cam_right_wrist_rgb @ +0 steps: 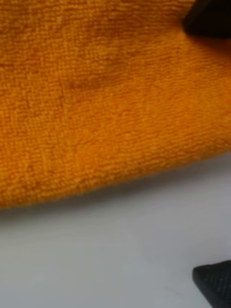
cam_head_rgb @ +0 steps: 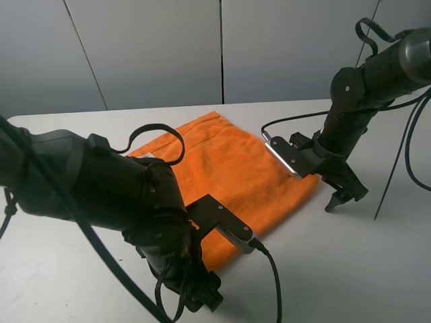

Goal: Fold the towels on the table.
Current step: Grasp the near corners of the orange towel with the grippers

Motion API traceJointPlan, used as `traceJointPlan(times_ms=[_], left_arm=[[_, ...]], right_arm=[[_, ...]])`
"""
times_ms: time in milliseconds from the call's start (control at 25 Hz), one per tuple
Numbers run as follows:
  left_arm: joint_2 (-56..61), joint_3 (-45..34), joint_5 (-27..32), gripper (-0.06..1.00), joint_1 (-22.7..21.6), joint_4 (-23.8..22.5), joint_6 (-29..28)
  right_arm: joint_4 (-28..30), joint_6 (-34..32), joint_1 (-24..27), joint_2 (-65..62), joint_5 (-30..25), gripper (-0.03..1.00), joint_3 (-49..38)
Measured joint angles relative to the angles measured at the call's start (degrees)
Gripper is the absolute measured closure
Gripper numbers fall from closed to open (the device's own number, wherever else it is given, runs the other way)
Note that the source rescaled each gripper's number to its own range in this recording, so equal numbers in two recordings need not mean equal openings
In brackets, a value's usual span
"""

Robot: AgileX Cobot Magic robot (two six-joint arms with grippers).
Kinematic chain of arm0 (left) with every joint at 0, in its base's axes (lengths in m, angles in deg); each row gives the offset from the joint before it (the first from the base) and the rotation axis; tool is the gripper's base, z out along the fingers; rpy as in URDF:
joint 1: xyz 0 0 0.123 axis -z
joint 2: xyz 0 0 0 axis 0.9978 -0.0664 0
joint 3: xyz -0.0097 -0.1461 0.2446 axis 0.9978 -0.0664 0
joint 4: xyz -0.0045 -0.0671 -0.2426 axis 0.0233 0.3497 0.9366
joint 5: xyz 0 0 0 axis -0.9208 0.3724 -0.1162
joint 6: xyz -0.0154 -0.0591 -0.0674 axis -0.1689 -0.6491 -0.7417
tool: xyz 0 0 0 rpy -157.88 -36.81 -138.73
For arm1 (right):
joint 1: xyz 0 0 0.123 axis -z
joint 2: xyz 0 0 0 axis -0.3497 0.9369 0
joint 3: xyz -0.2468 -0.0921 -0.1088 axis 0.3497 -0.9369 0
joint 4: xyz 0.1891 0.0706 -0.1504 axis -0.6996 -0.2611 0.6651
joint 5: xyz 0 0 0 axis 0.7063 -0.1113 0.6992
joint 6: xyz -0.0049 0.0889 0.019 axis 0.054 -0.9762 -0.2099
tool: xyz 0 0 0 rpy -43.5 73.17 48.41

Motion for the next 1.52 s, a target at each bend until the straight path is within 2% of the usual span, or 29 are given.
traceJointPlan(times_ms=[160,360,720,1160,1520], left_arm=[[0.0,0.0,0.0,-0.06,0.0,-0.11,0.0],[0.0,0.0,0.4,-0.06,0.0,-3.43,-0.04],[0.0,0.0,1.31,-0.06,0.0,-6.4,0.02],[0.0,0.0,-3.48,-0.06,0.0,-6.73,4.03],[0.0,0.0,-4.33,-0.06,0.0,-6.26,4.14]], right_arm=[[0.77,-0.57,0.0,0.0,0.0,-0.03,0.04],[0.77,-0.67,0.0,0.0,0.0,-0.03,0.04],[0.77,-0.67,0.0,0.0,0.0,-0.03,0.04],[0.88,-0.8,0.0,0.0,0.0,-0.03,0.04],[0.88,-1.03,0.0,0.21,0.0,-0.03,0.13]])
